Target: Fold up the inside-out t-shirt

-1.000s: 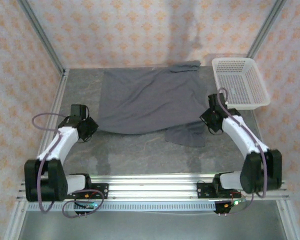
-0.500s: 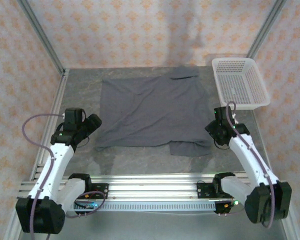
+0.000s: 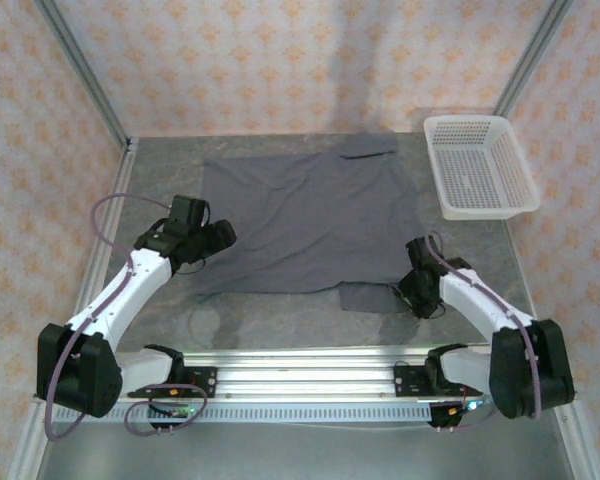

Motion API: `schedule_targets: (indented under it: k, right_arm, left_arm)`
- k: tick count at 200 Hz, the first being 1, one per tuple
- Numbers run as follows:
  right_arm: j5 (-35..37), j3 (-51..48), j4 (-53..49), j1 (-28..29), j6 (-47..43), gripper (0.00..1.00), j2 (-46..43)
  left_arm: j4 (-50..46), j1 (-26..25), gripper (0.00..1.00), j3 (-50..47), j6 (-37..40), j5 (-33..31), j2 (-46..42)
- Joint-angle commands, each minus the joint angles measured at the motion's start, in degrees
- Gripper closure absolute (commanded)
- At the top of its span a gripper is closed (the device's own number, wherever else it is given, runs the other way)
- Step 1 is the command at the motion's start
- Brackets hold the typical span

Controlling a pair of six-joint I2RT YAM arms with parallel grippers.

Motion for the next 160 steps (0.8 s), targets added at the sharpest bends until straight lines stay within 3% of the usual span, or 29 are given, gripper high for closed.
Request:
schedule_targets:
  k: [1, 22, 27, 35, 60, 101, 138, 160]
  right_arm:
    - [2.05, 1.8, 0.61, 0.62, 0.15, 0.61, 3.09]
    - [2.83, 1.1, 0.75, 0.75, 1.79, 0.76, 3.47]
    - [2.75, 0.81, 0.9, 0.73, 2.17, 0.82, 3.37]
    - [2.54, 0.6, 0.65, 0.76, 2.62, 1.0, 2.96]
    - [3.17, 1.48, -5.1, 0.84, 4.45, 1.0, -0.85]
    - [9.24, 2.35, -25.44, 1.45, 14.34, 1.0, -23.89]
    - [-1.64, -1.9, -31.78, 2.26, 16.22, 1.0, -31.63]
    - [-0.78, -0.8, -36.94, 2.86, 15.75, 0.95, -34.35]
  left_arm:
    - [-0.55, -0.24, 0.25, 0.32, 0.87, -2.92, -1.13]
    - [-1.1, -0.22, 0.25, 0.63, 1.14, -3.57, -0.93]
    - [-1.11, -0.25, 0.25, 0.85, 1.19, -3.73, -0.71]
    - [-1.28, -0.24, 0.25, 1.22, 1.22, -3.84, -0.39]
    - [-1.52, -0.2, 0.25, 2.11, 0.84, -3.67, 0.16]
    - [-2.58, -0.22, 0.25, 3.96, 1.22, -4.49, 0.6]
    - [-1.83, -0.22, 0.26, 4.12, 1.76, -4.34, 2.23]
    - [-1.12, -0.2, 0.26, 3.49, 1.59, -3.89, 3.08]
